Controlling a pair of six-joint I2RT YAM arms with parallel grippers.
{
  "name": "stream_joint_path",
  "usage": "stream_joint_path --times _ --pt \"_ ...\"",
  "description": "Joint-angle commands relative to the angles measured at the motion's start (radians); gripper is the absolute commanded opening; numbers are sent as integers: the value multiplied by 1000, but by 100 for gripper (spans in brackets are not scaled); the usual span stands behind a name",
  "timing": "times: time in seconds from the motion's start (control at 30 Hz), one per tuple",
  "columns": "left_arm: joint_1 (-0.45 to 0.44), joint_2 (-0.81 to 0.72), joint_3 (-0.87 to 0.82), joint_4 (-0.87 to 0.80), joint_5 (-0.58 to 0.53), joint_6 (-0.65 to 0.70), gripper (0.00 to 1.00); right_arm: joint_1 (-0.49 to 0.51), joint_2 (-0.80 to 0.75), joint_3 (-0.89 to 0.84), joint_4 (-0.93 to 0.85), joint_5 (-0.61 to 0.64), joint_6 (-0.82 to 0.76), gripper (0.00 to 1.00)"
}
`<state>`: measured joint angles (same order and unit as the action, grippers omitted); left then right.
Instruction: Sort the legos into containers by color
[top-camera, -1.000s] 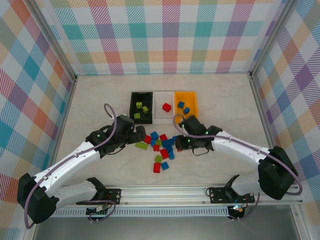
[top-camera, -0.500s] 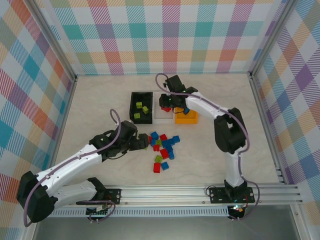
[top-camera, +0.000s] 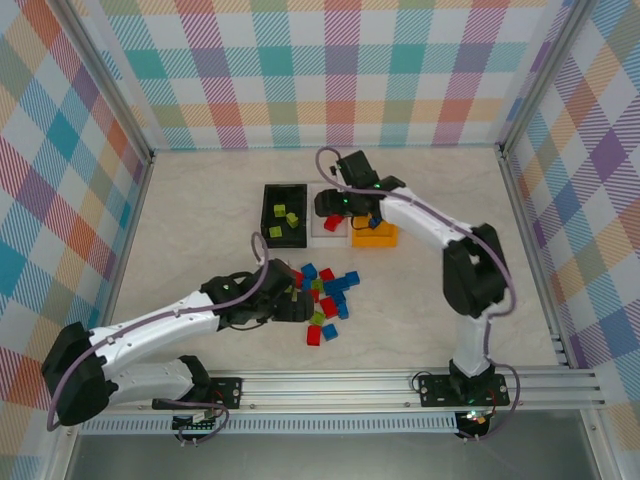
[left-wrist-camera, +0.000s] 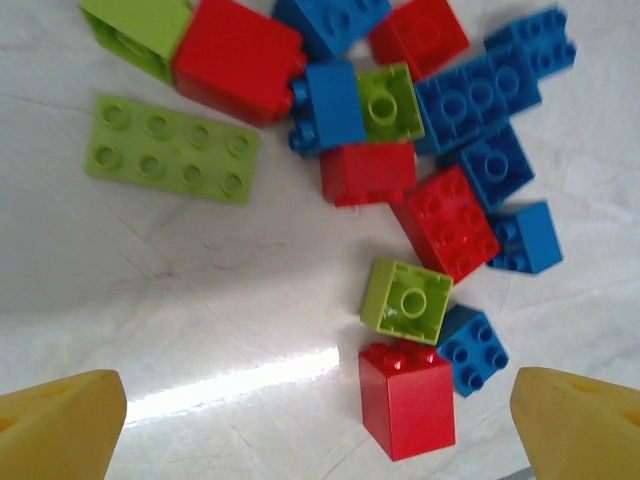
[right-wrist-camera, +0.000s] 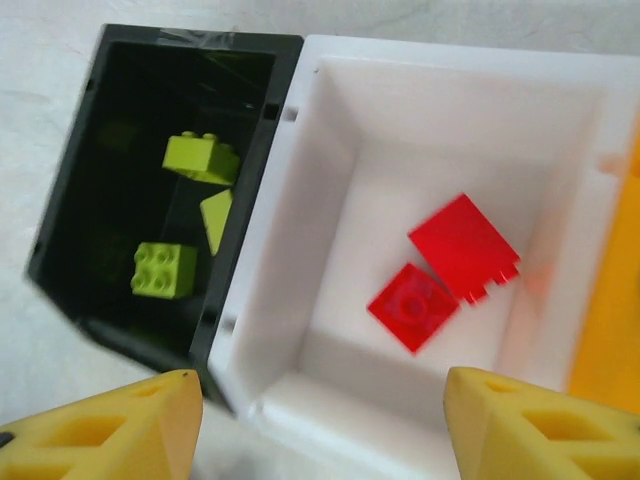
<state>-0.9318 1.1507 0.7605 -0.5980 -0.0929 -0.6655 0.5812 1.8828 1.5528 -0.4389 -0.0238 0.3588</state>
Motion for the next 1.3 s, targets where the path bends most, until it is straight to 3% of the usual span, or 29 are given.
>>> stream_joint_path --times 0.0,0.2,0.33,0.53,0.83,1.0,1.1,1.27 --pt "-74 58 10 -4 6 1 94 2 -149 -150 92 -44 23 66" --pt "-197 225 58 -4 -5 2 86 2 -363 -436 151 -33 49 67" --pt "-228 320 95 -19 -20 5 81 0 -449 -536 156 -18 56 67" --pt "-237 393 124 -28 -51 17 75 -3 -518 -601 177 -13 71 67" --pt "-237 440 151 -37 -79 31 43 -7 -534 -623 178 -10 72 67" --pt "-236 363 182 -90 -132 17 34 -9 -558 -643 184 -10 82 67" --pt "-194 272 221 -111 -169 26 35 -11 -573 -660 189 -11 88 67" --pt "7 249 358 -51 -140 112 34 -11 -592 -704 210 -17 110 67"
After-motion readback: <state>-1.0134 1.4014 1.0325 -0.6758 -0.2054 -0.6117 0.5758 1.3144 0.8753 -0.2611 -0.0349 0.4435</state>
